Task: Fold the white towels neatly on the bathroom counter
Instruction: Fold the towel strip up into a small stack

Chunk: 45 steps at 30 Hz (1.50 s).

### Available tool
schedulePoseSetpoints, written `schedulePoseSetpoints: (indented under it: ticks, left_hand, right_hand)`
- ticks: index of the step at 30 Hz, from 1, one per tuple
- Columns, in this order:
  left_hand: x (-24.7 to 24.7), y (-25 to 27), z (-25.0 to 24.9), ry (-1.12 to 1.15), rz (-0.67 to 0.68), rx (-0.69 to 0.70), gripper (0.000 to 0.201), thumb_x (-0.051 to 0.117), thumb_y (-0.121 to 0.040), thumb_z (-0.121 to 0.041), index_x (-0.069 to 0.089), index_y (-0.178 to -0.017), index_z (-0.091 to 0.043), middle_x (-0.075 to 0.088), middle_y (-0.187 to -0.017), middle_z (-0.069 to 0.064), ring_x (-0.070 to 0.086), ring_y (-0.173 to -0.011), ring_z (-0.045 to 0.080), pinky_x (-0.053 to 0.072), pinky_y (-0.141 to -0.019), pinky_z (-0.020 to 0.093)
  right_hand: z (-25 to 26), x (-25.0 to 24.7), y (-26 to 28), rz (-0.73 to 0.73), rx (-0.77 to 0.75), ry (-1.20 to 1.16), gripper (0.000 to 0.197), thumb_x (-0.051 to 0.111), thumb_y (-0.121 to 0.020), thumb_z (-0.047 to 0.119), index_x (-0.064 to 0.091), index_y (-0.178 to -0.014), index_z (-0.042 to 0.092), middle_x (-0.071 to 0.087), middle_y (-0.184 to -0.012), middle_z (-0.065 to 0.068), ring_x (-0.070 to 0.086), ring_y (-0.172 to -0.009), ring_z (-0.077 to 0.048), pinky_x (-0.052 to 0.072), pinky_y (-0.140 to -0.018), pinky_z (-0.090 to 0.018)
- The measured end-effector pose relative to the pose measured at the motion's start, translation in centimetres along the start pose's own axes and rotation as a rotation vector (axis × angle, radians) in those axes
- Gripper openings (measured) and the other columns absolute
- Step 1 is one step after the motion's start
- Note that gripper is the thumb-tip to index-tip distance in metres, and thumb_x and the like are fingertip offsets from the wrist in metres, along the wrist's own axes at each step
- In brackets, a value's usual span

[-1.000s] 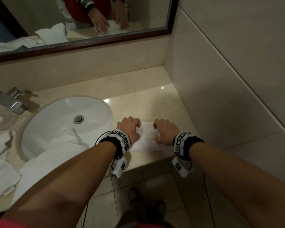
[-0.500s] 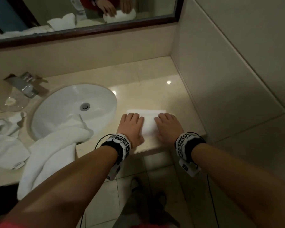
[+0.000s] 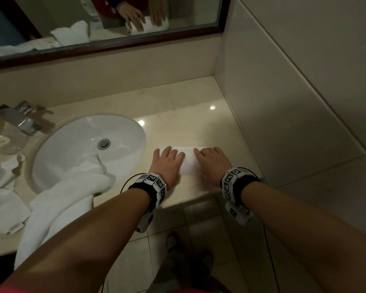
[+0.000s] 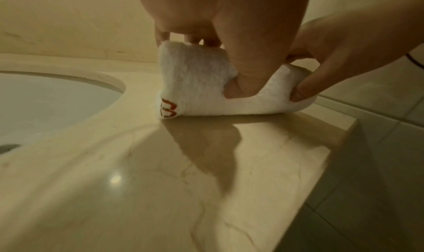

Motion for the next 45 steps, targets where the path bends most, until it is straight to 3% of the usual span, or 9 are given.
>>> schedulePoseSetpoints:
  ticks: [7, 12, 17, 20, 25, 32, 36, 42, 45]
  left_hand:
    - [-1.0, -2.5, 1.0, 0.034, -0.007, 0.033, 0.077, 0.054, -0.076, -0.059, 0.034, -0.141, -0.023, 0.039, -0.141, 0.003, 0.035, -0.128, 0.026, 0.023, -0.106, 0.057]
    - [-0.9, -4.2, 1.3, -0.038, 0.044, -0.004, 0.079, 0.071, -0.070, -0.043, 0.034, -0.137, -0.023, 0.040, -0.133, 0.004, 0.039, -0.118, 0.028, 0.033, -0.098, 0.051]
    - [-0.7, -5.2, 1.6, -0.063, 0.058, -0.013, 0.075, 0.072, -0.071, -0.040, 0.036, -0.135, -0.024, 0.044, -0.130, 0.004, 0.043, -0.115, 0.028, 0.037, -0.090, 0.044]
    - [-0.7, -5.4, 1.6, -0.048, 0.042, -0.014, 0.072, 0.071, -0.071, -0.040, 0.039, -0.134, -0.025, 0.047, -0.127, 0.003, 0.045, -0.113, 0.027, 0.037, -0.088, 0.042]
    - [-1.3, -4.6, 1.5, 0.030, 0.014, -0.037, 0.064, 0.069, -0.072, -0.043, 0.044, -0.129, -0.027, 0.053, -0.121, -0.002, 0.048, -0.110, 0.024, 0.038, -0.084, 0.040]
    - [-5.0, -3.2, 0.2, 0.247, 0.196, -0.045, 0.043, 0.071, -0.068, -0.037, 0.057, -0.109, -0.036, 0.065, -0.098, -0.007, 0.060, -0.097, 0.021, 0.048, -0.080, 0.036]
    - [-9.7, -1.9, -0.3, 0.281, 0.235, -0.043, 0.043, 0.077, -0.062, -0.028, 0.063, -0.102, -0.031, 0.066, -0.090, -0.007, 0.064, -0.087, 0.021, 0.051, -0.078, 0.031]
    - [-16.0, 2.7, 1.1, 0.140, 0.041, -0.116, 0.048, 0.073, -0.060, -0.030, 0.061, -0.106, -0.035, 0.066, -0.097, -0.008, 0.055, -0.101, 0.022, 0.036, -0.088, 0.039]
    - [-17.4, 6.0, 3.0, 0.118, -0.104, -0.225, 0.056, 0.070, -0.067, -0.036, 0.054, -0.120, -0.038, 0.060, -0.116, -0.006, 0.048, -0.114, 0.024, 0.036, -0.093, 0.045]
  right_hand:
    - [-1.2, -0.8, -2.5, 0.040, 0.025, -0.066, 0.067, 0.051, -0.087, 0.034, 0.026, -0.146, 0.015, 0.057, -0.128, -0.007, 0.052, -0.117, -0.027, 0.035, -0.104, -0.041]
    - [-2.3, -1.5, -4.0, 0.083, 0.031, -0.124, 0.049, 0.050, -0.083, 0.036, 0.040, -0.128, 0.021, 0.063, -0.113, -0.005, 0.059, -0.102, -0.028, 0.038, -0.089, -0.039]
    - [-2.8, -1.4, -4.5, 0.125, 0.029, -0.150, 0.043, 0.050, -0.081, 0.037, 0.045, -0.120, 0.020, 0.062, -0.110, -0.006, 0.060, -0.099, -0.029, 0.038, -0.083, -0.038]
    - [-2.8, -1.4, -4.4, 0.135, 0.039, -0.184, 0.046, 0.051, -0.081, 0.036, 0.044, -0.123, 0.020, 0.062, -0.111, -0.006, 0.060, -0.101, -0.030, 0.038, -0.085, -0.039]
    - [-2.7, -2.1, -3.0, 0.132, 0.059, -0.300, 0.072, 0.059, -0.080, 0.035, 0.029, -0.143, 0.020, 0.057, -0.124, -0.009, 0.056, -0.109, -0.030, 0.041, -0.093, -0.039]
    - [-2.5, -4.6, 1.0, 0.167, 0.067, -0.299, 0.075, 0.075, -0.062, 0.049, 0.039, -0.126, 0.031, 0.055, -0.116, 0.002, 0.057, -0.101, -0.023, 0.048, -0.084, -0.038]
    - [-3.0, -8.2, 3.1, 0.193, 0.065, -0.373, 0.075, 0.078, -0.062, 0.046, 0.042, -0.126, 0.032, 0.059, -0.114, 0.003, 0.059, -0.101, -0.022, 0.051, -0.084, -0.039]
    - [-1.1, -13.6, 5.5, 0.098, 0.016, -0.477, 0.065, 0.077, -0.065, 0.033, 0.049, -0.124, 0.029, 0.063, -0.109, 0.001, 0.060, -0.094, -0.024, 0.052, -0.080, -0.036]
    - [0.7, -15.3, 6.2, 0.068, 0.036, -0.591, 0.056, 0.077, -0.065, 0.033, 0.055, -0.116, 0.025, 0.063, -0.108, 0.000, 0.060, -0.095, -0.023, 0.052, -0.082, -0.036]
Point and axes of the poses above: each hand's wrist, its own y-axis away from the middle knuckle, its own x-axis out of the palm, z = x × y, the point moved 7 cm from there along -y, towards the middle knuckle
